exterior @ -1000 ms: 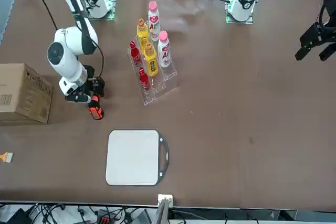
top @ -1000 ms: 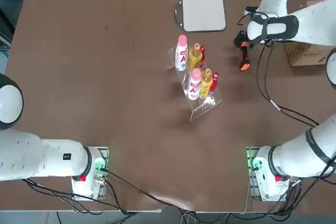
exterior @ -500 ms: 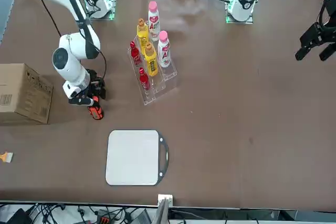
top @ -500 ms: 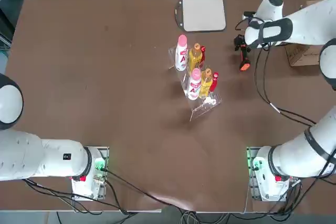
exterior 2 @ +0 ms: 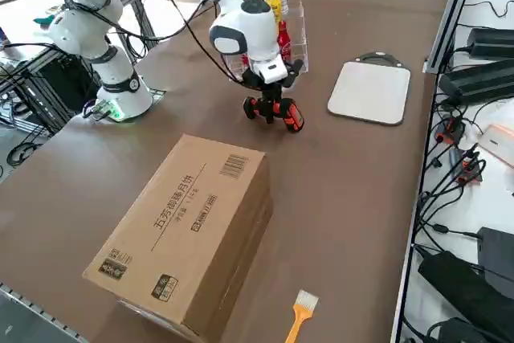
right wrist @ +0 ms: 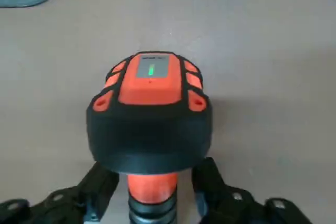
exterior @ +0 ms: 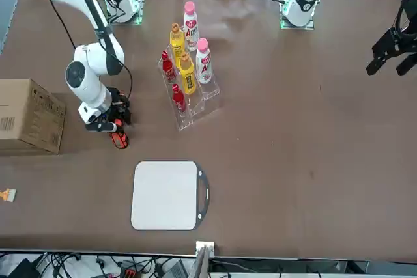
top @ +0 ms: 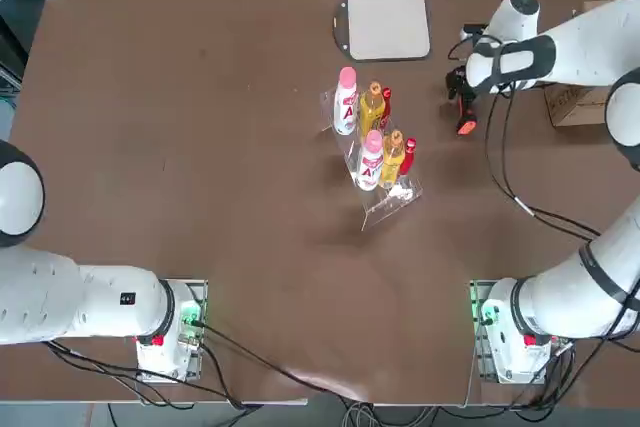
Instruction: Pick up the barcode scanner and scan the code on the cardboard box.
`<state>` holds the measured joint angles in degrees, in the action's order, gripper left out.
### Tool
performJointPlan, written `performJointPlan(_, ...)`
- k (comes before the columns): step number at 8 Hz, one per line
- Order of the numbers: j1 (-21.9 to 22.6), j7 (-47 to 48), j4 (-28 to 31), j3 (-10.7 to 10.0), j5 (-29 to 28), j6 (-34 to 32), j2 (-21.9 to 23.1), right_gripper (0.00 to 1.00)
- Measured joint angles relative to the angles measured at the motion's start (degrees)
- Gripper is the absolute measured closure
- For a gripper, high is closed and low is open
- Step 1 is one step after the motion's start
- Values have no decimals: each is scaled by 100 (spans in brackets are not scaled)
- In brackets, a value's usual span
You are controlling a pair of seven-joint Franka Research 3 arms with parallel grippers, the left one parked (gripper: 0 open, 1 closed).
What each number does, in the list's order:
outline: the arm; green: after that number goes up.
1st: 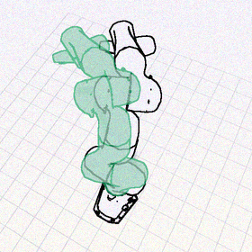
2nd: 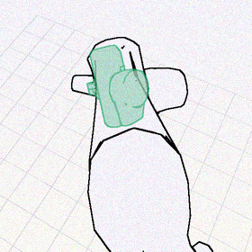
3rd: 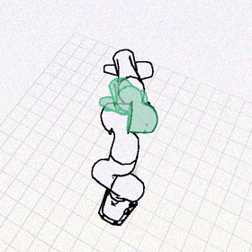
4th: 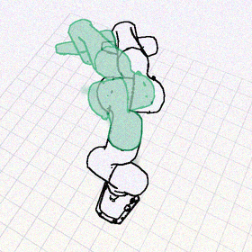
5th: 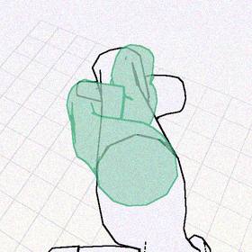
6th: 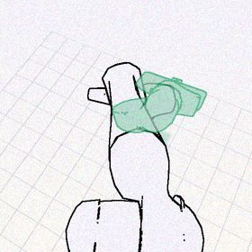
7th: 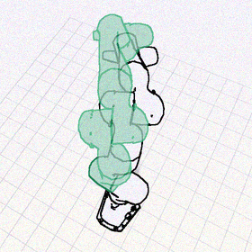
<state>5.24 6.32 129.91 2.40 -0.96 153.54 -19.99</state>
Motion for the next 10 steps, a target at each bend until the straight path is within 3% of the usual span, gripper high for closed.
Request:
performJointPlan(2, -4, -33, -2, -13, 0, -1, -2, 57)
performJointPlan(7, 6, -100, -74, -12, 2, -54, 44, 57)
performJointPlan(8, 6, -105, -195, -12, 3, -350, 194, 57)
performJointPlan(10, -12, -105, -662, -39, 3, -1679, 862, 57)
